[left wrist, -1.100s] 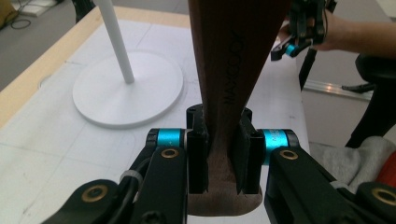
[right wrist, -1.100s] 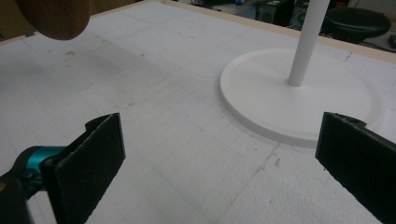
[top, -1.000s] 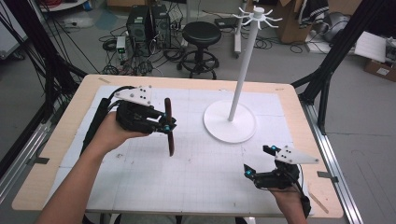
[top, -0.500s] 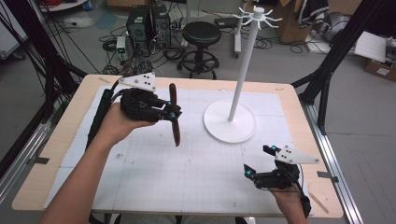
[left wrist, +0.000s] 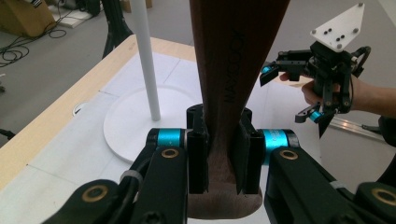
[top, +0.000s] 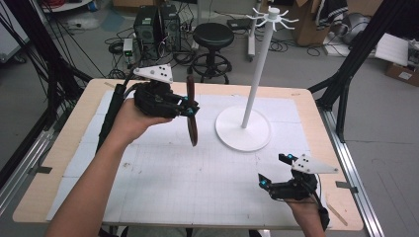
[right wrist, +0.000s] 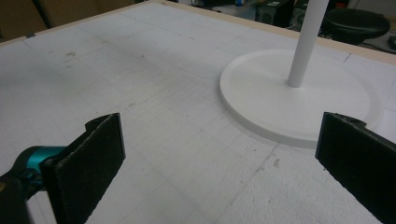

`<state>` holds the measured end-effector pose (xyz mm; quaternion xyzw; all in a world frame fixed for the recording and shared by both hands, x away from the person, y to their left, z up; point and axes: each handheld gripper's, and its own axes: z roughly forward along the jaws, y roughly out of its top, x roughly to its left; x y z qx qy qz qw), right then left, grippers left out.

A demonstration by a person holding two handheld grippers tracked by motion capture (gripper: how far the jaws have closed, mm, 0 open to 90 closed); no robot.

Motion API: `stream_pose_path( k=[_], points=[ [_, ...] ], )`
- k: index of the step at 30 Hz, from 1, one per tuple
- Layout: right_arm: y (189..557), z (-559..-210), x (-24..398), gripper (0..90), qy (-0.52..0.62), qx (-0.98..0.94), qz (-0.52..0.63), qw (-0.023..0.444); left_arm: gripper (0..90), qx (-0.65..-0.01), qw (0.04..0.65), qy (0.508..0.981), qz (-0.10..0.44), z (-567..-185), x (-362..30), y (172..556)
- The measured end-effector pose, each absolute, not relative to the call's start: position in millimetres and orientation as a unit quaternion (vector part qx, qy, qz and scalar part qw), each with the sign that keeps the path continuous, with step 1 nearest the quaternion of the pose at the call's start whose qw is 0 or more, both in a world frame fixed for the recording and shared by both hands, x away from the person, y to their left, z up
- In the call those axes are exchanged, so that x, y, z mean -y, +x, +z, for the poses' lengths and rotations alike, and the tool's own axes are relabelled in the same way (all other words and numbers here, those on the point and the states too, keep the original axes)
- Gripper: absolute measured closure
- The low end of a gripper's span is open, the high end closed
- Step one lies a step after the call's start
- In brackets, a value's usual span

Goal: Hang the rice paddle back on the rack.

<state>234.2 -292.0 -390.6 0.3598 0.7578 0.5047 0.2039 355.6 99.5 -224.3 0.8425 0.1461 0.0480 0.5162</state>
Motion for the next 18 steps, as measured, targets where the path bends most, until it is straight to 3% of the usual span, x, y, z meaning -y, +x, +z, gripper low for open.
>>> stream_pose_path(
  k=[18],
  points=[
    [234, -391, 292, 0.5, 0.360, -0.758, 0.505, 0.202, 77.6, -0.151, 0.501, 0.850, 0.059, -195, -78, 367]
  ],
)
